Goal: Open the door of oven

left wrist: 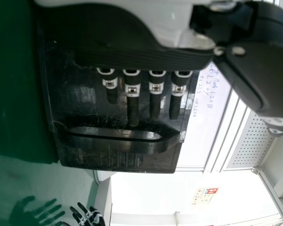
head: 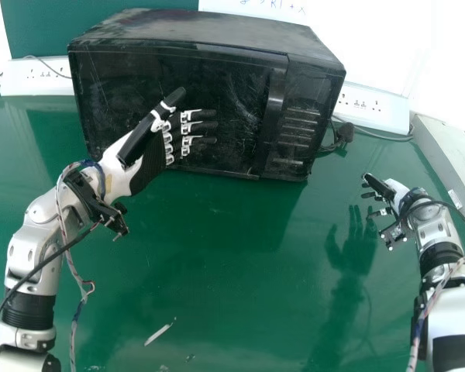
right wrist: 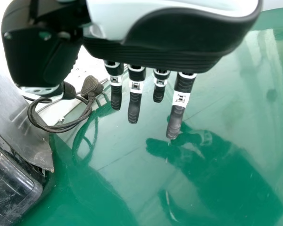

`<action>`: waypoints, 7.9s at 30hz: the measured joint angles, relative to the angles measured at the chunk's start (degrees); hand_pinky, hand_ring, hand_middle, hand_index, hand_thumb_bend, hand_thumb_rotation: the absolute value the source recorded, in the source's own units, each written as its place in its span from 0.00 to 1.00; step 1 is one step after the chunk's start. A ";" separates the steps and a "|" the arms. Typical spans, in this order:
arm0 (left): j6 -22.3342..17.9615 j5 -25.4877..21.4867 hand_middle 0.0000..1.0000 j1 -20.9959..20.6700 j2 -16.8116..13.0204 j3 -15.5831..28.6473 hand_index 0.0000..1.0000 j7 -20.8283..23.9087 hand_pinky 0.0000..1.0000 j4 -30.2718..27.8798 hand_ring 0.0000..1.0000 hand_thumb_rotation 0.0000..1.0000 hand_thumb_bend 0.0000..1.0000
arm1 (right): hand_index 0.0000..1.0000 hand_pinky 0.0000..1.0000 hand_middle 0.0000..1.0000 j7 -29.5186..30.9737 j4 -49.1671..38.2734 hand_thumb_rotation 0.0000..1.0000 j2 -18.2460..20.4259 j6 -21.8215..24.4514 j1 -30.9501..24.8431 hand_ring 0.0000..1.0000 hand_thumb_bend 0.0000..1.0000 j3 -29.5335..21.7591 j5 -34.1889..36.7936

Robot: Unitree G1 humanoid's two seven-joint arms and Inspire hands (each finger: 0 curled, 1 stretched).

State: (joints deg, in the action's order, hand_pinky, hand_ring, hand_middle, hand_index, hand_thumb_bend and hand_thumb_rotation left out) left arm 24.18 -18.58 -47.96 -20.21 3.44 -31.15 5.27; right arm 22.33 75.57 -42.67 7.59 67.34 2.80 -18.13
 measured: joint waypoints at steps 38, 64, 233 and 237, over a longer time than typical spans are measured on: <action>-7.26 4.70 0.99 -6.43 3.26 -2.39 0.92 -1.86 0.97 14.99 1.00 0.91 1.00 | 0.90 0.60 0.81 -0.11 -0.04 0.55 0.21 0.11 0.10 0.76 0.52 -0.22 -0.12; -12.31 9.47 0.99 -10.04 7.43 -3.39 0.89 0.58 0.97 25.42 1.00 0.91 1.00 | 0.90 0.60 0.81 -0.12 -0.02 0.55 0.20 -0.01 0.13 0.75 0.52 -0.24 -0.15; -25.86 19.58 0.52 -31.03 21.98 -0.34 0.61 13.34 0.41 65.28 0.44 0.78 0.99 | 0.87 0.59 0.80 -1.03 0.01 0.59 0.01 1.06 0.11 0.73 0.52 -0.71 0.83; -25.70 19.55 0.51 -31.03 22.08 -0.06 0.60 13.41 0.39 65.27 0.42 0.78 1.00 | 0.88 0.59 0.79 -1.25 0.00 0.60 0.12 1.07 0.11 0.73 0.53 -0.54 0.74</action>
State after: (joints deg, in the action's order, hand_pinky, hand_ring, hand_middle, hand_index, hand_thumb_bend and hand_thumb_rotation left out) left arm -1.52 0.97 -78.99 1.87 3.38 -17.75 70.54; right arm 21.08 75.56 -42.55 8.66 67.45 2.26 -17.39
